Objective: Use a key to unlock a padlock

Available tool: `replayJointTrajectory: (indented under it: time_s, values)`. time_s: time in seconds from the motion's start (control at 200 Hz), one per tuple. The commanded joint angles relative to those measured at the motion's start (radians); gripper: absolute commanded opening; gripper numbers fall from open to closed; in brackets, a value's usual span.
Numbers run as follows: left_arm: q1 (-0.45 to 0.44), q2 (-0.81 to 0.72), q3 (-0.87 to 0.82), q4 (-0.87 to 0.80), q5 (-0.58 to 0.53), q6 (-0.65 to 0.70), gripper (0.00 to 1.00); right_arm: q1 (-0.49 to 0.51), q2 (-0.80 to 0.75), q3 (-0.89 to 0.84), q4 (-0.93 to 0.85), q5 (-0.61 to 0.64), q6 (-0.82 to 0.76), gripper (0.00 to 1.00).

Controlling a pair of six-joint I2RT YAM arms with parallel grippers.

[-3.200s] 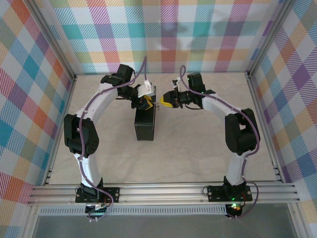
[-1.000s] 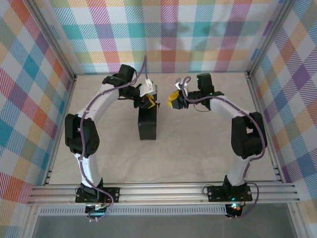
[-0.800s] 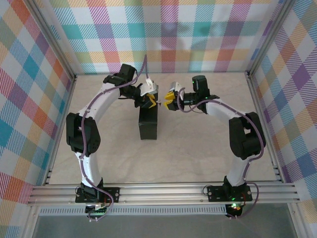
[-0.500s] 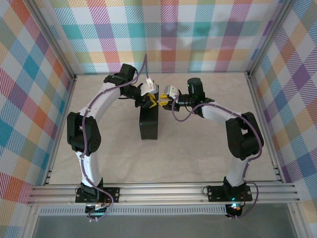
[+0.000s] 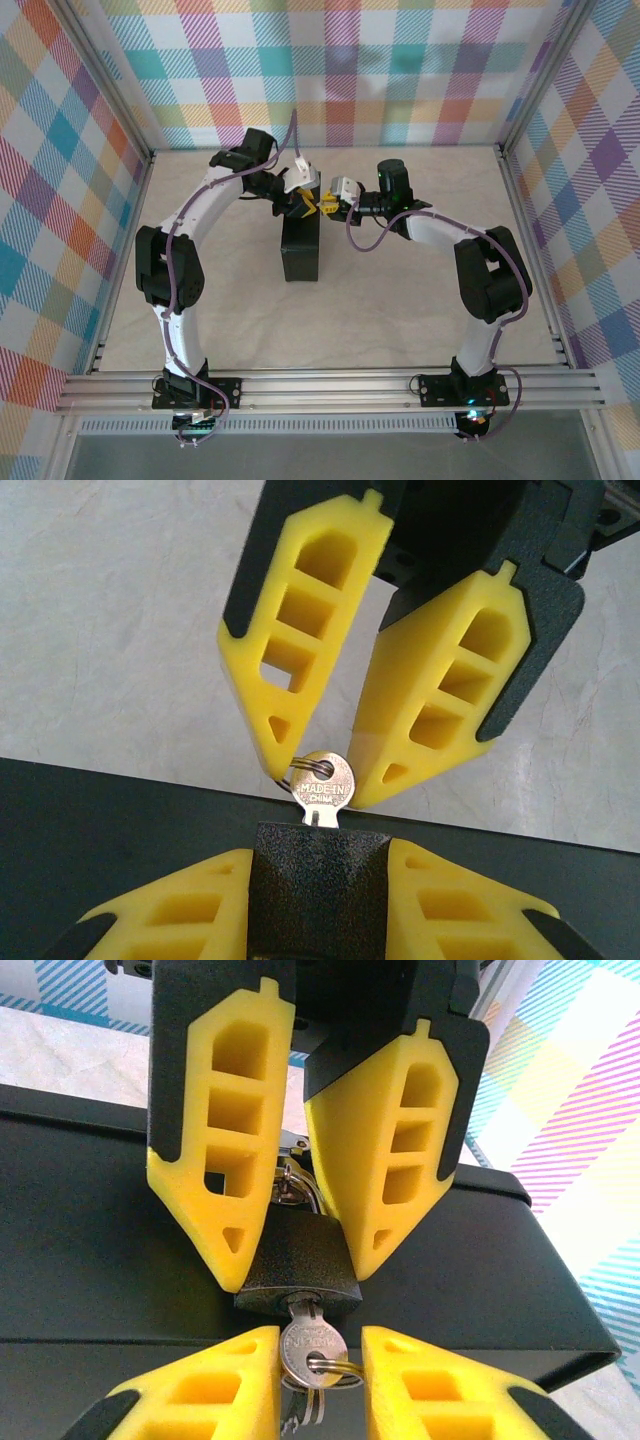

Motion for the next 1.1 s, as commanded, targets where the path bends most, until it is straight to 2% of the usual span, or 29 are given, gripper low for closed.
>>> replayJointTrajectory:
  time_s: [0.0, 0.175, 0.32, 0.505, 0.68, 0.79, 1.095]
  values:
    - [-0.009, 0.034, -0.005, -0.078, 0.009, 0.011, 0.21, 0.011, 0.012, -0.001, 0.016, 0.007, -0.044, 0.20]
    - [-0.010, 0.036, -0.004, -0.081, 0.017, 0.014, 0.20, 0.011, 0.015, 0.005, 0.005, 0.015, -0.048, 0.11]
    - [-0.010, 0.035, -0.010, -0.084, 0.025, 0.016, 0.20, 0.011, 0.013, 0.051, -0.103, 0.010, -0.070, 0.00]
    - [-0.010, 0.029, -0.016, -0.084, 0.034, 0.019, 0.19, 0.010, 0.016, 0.150, -0.287, -0.037, -0.083, 0.00]
    - [-0.009, 0.023, -0.021, -0.073, 0.043, 0.016, 0.18, 0.011, 0.041, 0.313, -0.581, -0.103, -0.055, 0.00]
    - [-0.009, 0.023, -0.017, -0.063, 0.045, 0.011, 0.18, 0.012, 0.046, 0.370, -0.689, -0.124, -0.020, 0.00]
    - [-0.009, 0.023, -0.019, -0.039, 0.048, -0.002, 0.18, 0.009, 0.044, 0.345, -0.616, -0.138, 0.119, 0.00]
